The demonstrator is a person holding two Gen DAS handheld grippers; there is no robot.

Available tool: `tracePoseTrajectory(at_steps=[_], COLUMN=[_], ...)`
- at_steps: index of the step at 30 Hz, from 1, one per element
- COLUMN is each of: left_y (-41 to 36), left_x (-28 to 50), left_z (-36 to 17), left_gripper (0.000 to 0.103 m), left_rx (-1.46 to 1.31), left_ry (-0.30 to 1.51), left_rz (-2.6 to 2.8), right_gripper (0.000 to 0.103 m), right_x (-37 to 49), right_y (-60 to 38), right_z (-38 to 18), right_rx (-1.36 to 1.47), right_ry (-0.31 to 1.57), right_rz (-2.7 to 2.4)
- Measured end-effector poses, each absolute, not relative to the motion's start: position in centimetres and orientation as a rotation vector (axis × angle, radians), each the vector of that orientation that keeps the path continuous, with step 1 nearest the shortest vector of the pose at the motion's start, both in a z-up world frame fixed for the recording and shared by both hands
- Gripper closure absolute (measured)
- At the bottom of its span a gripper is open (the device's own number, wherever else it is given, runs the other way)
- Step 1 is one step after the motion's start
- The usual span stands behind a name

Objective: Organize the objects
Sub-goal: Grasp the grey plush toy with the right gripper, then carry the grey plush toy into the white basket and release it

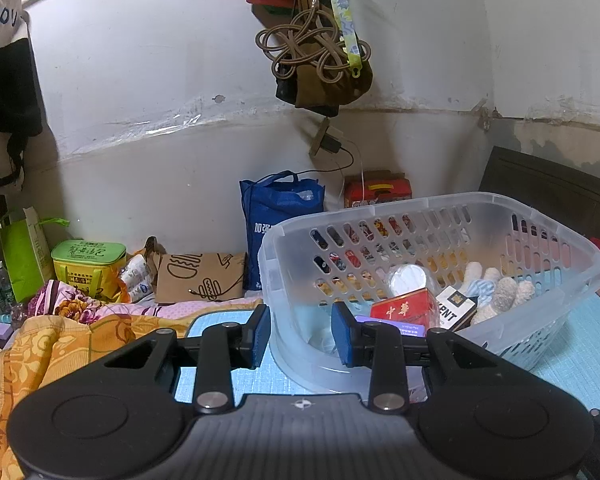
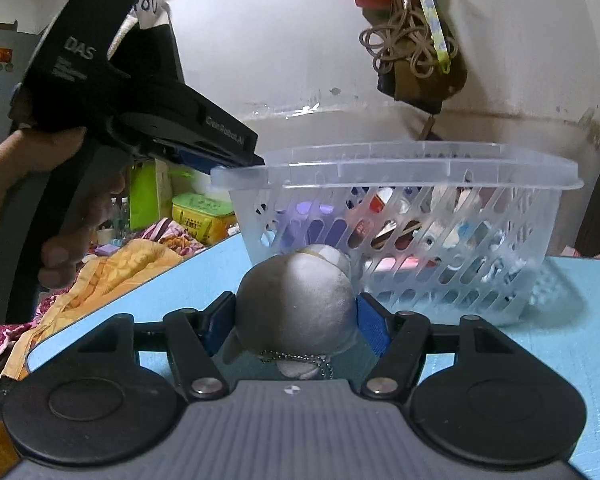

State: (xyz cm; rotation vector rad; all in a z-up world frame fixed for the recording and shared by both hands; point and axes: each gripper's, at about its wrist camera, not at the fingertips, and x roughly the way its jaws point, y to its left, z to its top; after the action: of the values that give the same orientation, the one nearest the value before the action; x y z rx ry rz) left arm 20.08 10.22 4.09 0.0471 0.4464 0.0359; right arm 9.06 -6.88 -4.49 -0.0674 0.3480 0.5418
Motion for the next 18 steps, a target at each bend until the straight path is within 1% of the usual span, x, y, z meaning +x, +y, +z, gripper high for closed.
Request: tracePoseTrajectory(at_steps=[13,18], left_y=[10.2,10.2], left_x=[20.1,20.0], left_z=[4.2,4.1], left_gripper=[0.065,0.064], left_rx=[0.042,0.040], left_ry=[0.446,0.436], left_rz=[0.032,0.027], right_gripper=[0.034,0.034], right_x=[8.8,8.5], right_y=[-7.7,-10.2], right_z=[-4.0,-3.6], right_rx=[-0.056,-0.073], right_ry=[0.326,0.328], right_rz=[0.533,0.508])
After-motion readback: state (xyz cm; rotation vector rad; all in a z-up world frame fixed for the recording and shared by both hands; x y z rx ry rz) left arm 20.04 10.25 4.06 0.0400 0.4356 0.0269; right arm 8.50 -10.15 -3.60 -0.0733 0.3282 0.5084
